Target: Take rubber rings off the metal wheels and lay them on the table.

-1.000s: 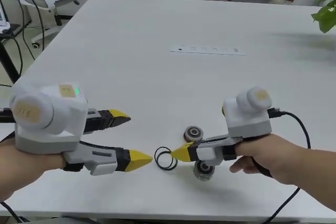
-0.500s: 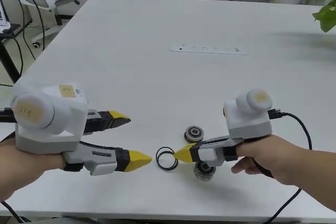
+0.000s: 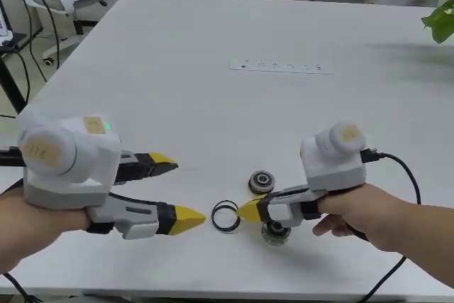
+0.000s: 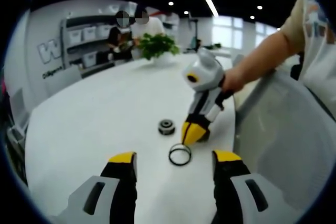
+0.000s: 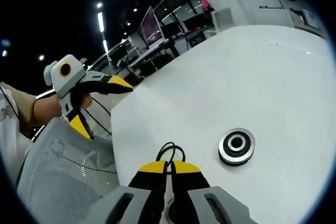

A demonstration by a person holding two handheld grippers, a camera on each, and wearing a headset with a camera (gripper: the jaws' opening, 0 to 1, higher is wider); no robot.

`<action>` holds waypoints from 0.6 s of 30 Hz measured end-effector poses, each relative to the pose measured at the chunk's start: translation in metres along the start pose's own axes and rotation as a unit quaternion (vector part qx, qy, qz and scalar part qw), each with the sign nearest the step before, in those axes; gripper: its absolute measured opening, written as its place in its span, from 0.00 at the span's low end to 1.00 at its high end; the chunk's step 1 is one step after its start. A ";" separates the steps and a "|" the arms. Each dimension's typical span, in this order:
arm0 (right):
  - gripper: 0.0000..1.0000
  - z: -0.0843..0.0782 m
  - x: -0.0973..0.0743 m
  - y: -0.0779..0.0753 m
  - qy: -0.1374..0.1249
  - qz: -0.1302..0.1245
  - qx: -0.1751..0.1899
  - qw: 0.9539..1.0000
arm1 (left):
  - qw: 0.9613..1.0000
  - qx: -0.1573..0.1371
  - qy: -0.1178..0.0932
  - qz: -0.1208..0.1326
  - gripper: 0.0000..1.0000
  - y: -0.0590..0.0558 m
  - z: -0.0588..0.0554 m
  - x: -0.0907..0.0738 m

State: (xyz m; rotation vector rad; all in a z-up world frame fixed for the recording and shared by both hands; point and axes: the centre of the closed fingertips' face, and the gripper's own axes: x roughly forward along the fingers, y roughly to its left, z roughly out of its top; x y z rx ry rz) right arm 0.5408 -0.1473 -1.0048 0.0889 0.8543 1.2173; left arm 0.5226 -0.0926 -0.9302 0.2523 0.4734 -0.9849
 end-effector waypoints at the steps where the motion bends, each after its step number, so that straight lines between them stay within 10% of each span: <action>1: 0.00 -0.001 0.000 0.000 0.001 0.000 -0.001 1.000 | 1.000 0.000 0.000 -0.001 0.58 0.000 0.000 0.000; 18: 0.13 -0.006 0.004 0.002 0.026 -0.014 -0.051 0.998 | 1.000 -0.003 0.009 -0.007 0.57 -0.003 -0.005 0.001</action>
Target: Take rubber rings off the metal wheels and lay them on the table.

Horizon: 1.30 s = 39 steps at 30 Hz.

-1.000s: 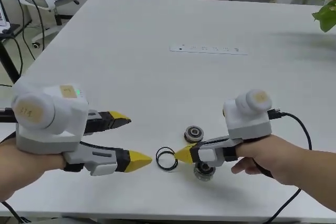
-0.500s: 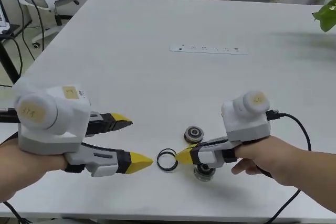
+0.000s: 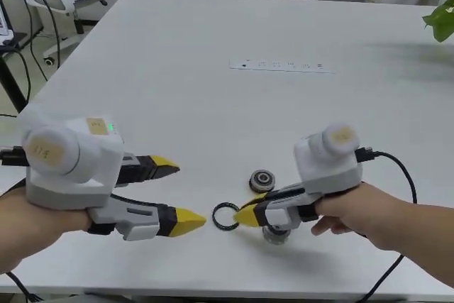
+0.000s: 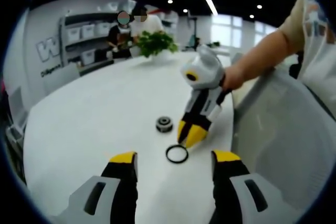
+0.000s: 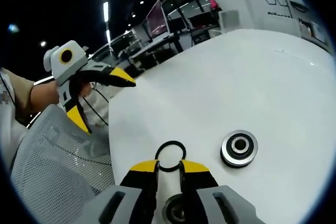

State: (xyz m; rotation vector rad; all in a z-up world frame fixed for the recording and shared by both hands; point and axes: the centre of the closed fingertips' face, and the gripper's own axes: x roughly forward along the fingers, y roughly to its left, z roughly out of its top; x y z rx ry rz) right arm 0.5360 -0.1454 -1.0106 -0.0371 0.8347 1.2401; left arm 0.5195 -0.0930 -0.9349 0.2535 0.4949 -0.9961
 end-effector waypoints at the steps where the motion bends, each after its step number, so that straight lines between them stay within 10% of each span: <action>1: 0.14 0.000 0.000 0.001 0.000 0.001 -0.002 1.000 | 1.000 0.000 0.000 -0.001 0.57 0.000 0.000 0.000; 22: 0.19 0.000 0.000 0.002 0.002 0.008 -0.007 1.000 | 1.000 0.001 0.008 -0.014 0.57 -0.005 0.000 0.008; 39: 0.20 0.024 -0.034 -0.020 -0.050 -0.017 0.014 0.999 | 1.000 0.008 0.014 -0.022 0.57 0.008 0.008 0.022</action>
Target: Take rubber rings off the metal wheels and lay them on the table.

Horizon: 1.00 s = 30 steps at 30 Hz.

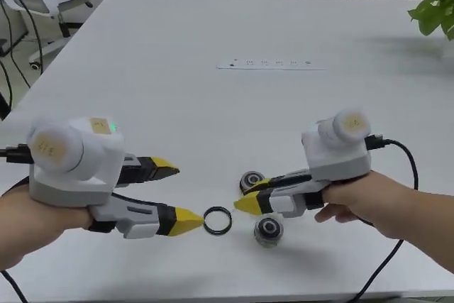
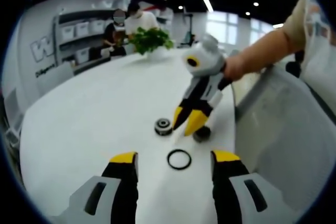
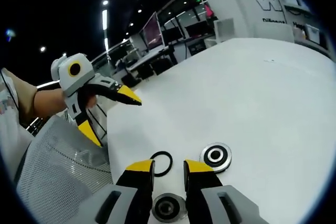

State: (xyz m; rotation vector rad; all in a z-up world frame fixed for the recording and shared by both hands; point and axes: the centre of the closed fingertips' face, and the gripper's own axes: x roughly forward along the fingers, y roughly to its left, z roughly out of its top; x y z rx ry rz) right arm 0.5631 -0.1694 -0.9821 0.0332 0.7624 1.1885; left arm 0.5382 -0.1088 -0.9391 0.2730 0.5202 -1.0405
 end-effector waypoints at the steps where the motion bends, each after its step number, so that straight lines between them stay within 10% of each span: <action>1: 0.20 0.002 -0.003 -0.003 -0.004 -0.003 0.001 1.000 | 1.000 0.000 0.000 0.000 0.57 0.001 0.001 0.001; 30: 0.23 0.021 -0.036 -0.044 -0.044 -0.066 -0.009 0.997 | 1.000 -0.011 -0.005 -0.006 0.54 0.033 0.025 0.039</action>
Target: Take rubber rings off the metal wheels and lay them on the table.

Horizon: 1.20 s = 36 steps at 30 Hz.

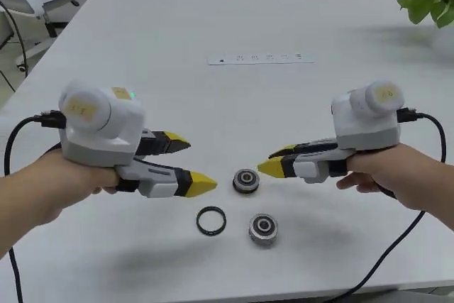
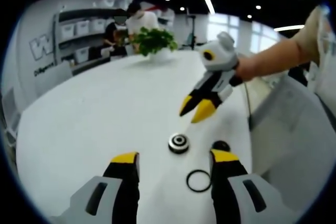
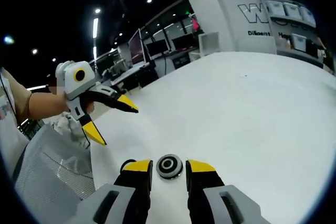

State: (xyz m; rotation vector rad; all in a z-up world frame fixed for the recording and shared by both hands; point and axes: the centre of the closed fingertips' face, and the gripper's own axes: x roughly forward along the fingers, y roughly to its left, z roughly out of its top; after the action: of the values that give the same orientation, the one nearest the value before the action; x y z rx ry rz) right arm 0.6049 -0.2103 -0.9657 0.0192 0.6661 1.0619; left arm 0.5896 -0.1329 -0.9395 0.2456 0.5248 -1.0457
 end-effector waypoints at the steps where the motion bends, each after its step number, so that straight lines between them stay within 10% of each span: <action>1: 0.23 -0.001 0.000 -0.001 0.001 0.000 -0.003 1.000 | 1.000 0.000 0.001 -0.001 0.54 0.001 0.000 0.002; 36: 0.22 -0.041 0.024 -0.009 0.055 0.009 -0.076 0.996 | 0.999 0.007 0.029 -0.029 0.44 -0.003 -0.011 0.050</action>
State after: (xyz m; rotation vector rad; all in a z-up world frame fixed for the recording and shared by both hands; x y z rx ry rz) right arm 0.5988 -0.2070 -1.0133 -0.1660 0.6831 1.1354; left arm 0.6030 -0.1673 -0.9752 0.2760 0.5803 -1.1018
